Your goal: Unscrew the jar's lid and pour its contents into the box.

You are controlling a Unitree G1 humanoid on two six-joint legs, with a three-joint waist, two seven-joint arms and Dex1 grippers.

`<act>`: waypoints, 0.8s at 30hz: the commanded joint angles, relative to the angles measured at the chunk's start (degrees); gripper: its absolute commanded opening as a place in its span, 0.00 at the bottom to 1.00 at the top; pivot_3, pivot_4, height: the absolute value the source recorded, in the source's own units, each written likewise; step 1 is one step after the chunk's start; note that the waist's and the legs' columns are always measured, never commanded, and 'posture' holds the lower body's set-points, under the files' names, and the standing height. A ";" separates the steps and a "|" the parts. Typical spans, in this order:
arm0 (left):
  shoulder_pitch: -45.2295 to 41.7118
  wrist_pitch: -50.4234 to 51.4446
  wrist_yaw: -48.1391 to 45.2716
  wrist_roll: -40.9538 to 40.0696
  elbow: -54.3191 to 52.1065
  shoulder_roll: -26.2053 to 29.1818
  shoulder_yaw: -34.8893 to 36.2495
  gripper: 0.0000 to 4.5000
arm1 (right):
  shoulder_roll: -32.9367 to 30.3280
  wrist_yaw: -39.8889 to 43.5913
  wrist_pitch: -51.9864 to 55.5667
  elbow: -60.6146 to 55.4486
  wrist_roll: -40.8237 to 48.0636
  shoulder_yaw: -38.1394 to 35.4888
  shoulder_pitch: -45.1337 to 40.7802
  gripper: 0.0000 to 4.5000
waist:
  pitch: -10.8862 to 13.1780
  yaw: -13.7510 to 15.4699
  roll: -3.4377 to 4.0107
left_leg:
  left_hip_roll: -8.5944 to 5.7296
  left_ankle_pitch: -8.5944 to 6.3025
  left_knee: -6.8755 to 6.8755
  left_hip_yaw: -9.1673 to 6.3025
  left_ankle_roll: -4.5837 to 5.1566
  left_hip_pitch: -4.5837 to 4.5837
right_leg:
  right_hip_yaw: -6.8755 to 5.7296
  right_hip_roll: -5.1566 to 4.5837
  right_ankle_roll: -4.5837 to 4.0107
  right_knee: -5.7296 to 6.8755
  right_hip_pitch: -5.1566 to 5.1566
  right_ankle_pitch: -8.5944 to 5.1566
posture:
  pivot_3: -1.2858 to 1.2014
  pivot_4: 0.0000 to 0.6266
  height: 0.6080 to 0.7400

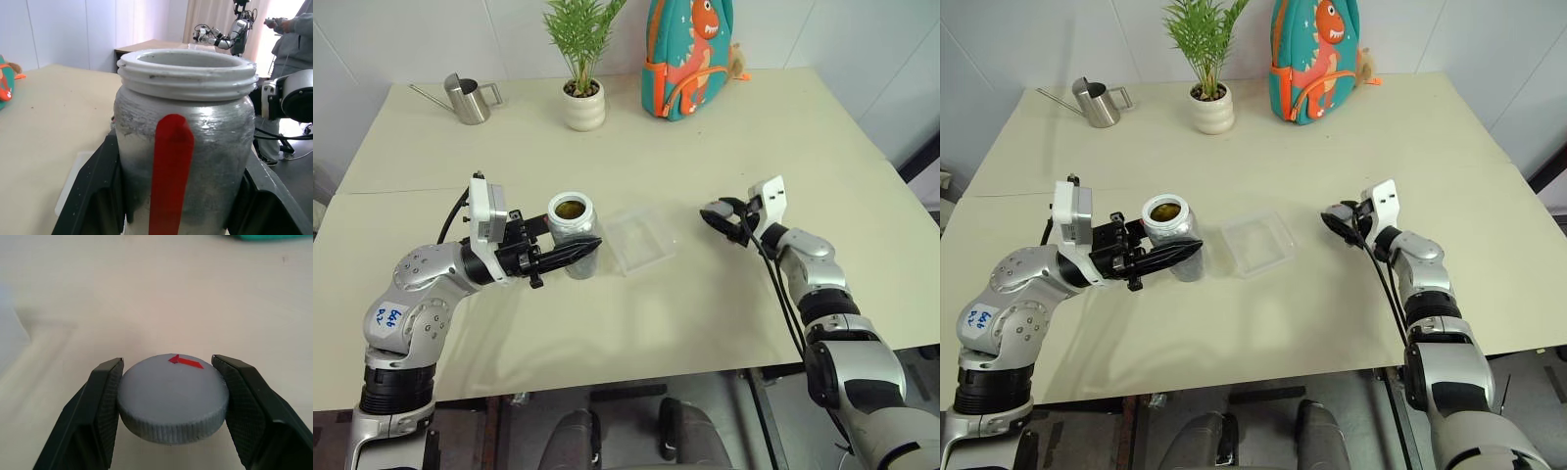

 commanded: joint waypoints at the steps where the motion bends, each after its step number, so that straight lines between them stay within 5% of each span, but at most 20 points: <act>1: -1.21 0.03 0.23 -1.01 -0.46 0.45 1.18 0.49 | -1.84 -0.03 -2.20 1.02 0.31 -2.48 0.06 0.79 | 0.00 0.00 0.00 | 0.00 0.00 0.00 0.00 0.00 0.00 | 0.00 0.00 0.00 0.00 0.00 0.00 | 0.52 0.24 1.00; 4: -1.34 0.25 0.02 -0.64 -0.12 0.70 0.84 0.49 | -2.53 1.34 -2.06 -0.68 1.13 -3.69 1.03 0.99 | 0.00 0.01 0.00 | 0.05 0.00 0.00 -0.01 0.00 0.01 | 0.00 0.00 0.00 0.00 0.01 0.00 | 0.52 0.24 1.00; 11: -3.17 -1.58 -1.23 1.92 2.45 0.85 -0.61 0.49 | -6.96 8.10 7.75 -22.50 6.72 -5.53 7.15 0.99 | 0.01 0.20 0.03 | 0.04 0.00 0.01 -0.02 0.00 0.03 | 0.01 -0.01 0.01 -0.01 0.04 0.01 | 0.52 0.24 1.00; 18: -8.44 -5.64 -3.52 6.40 9.74 0.50 -3.03 0.49 | -14.31 15.28 31.68 -55.17 19.01 -3.51 17.44 0.99 | 0.01 0.85 0.02 | 0.06 0.00 0.00 -0.04 0.00 0.08 | 0.00 0.00 0.01 0.02 0.06 0.01 | 0.52 0.24 1.00; 24: -15.67 -9.80 -1.16 16.01 18.17 0.26 -7.80 0.49 | -16.07 13.75 31.57 -64.53 16.40 -1.88 22.64 0.99 | 0.00 1.79 0.01 | -0.13 0.00 0.05 0.04 0.02 0.09 | -0.01 0.02 -0.06 -0.01 0.07 0.11 | 0.52 0.24 1.00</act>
